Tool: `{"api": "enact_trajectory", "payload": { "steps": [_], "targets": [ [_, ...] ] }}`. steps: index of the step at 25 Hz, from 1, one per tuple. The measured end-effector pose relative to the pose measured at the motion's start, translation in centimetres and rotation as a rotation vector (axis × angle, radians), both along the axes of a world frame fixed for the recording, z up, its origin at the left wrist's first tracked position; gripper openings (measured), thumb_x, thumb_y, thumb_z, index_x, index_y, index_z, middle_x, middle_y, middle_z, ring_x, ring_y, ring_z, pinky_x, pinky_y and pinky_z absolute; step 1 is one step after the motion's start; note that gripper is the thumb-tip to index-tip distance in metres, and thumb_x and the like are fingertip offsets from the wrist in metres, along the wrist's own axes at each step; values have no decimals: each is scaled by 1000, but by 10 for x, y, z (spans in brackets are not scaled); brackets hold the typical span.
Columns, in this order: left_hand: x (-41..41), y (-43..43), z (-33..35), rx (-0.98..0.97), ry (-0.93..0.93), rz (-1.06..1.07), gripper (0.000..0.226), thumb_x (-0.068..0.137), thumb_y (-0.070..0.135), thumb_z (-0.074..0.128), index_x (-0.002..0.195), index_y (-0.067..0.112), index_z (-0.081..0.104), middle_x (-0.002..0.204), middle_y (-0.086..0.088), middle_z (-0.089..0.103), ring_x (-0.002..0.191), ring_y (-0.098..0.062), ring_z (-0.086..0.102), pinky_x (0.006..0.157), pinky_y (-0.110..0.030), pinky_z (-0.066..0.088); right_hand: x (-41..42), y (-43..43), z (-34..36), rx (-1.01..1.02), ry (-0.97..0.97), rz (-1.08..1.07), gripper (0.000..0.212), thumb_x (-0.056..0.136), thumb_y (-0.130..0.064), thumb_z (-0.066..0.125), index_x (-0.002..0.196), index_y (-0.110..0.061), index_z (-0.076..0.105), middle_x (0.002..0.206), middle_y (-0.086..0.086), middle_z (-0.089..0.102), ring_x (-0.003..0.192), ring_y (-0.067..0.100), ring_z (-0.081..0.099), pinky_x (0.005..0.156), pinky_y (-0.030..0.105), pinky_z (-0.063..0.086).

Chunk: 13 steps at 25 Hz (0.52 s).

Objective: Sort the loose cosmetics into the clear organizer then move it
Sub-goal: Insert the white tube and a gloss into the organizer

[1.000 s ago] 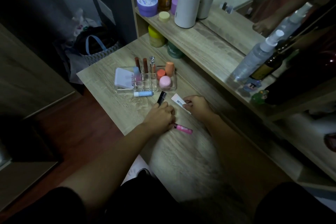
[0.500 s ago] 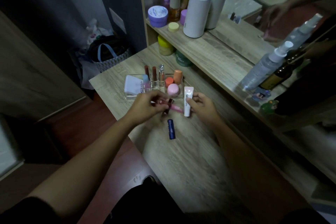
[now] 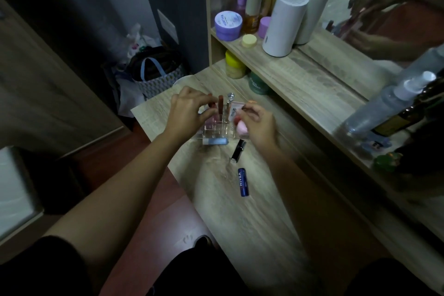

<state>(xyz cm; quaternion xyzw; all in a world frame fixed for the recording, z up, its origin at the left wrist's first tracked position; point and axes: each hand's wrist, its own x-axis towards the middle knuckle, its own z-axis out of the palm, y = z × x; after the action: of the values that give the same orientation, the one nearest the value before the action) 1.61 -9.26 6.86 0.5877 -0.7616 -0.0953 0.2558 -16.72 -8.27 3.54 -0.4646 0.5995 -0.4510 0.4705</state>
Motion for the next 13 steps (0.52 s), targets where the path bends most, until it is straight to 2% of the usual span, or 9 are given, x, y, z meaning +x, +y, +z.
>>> {"api": "enact_trajectory", "payload": {
  "steps": [2,5,10,13],
  "targets": [
    [-3,-3,-6,-13,-55,15,26,79,30,70,104,22,71,97,-1,73,101,-28,54,84,-45,37,4,-4,-9,-17,58,17,16,86,-11,63,102,-14,64,79,-20,60,65,-20,60,59,15,57],
    [-6,-9,-13,11,-125,-13,27,81,31,67,108,24,69,103,1,72,105,-28,51,83,-43,33,6,-9,-19,-31,113,33,18,86,-10,61,104,-11,64,80,-17,62,68,-21,60,54,5,51],
    [-12,-19,-23,68,-232,-58,30,82,30,65,111,25,66,106,0,71,113,-26,49,86,-43,32,9,-20,-26,-29,183,36,17,85,-9,62,103,-9,64,79,-22,58,70,-26,56,54,-4,42],
    [-13,-21,-27,72,-275,-47,25,80,31,65,102,18,65,101,-4,70,114,-27,50,86,-43,33,7,-20,-34,-18,238,35,16,86,-11,62,102,-12,64,85,-13,62,67,-16,60,53,-5,41]
  ]
}}
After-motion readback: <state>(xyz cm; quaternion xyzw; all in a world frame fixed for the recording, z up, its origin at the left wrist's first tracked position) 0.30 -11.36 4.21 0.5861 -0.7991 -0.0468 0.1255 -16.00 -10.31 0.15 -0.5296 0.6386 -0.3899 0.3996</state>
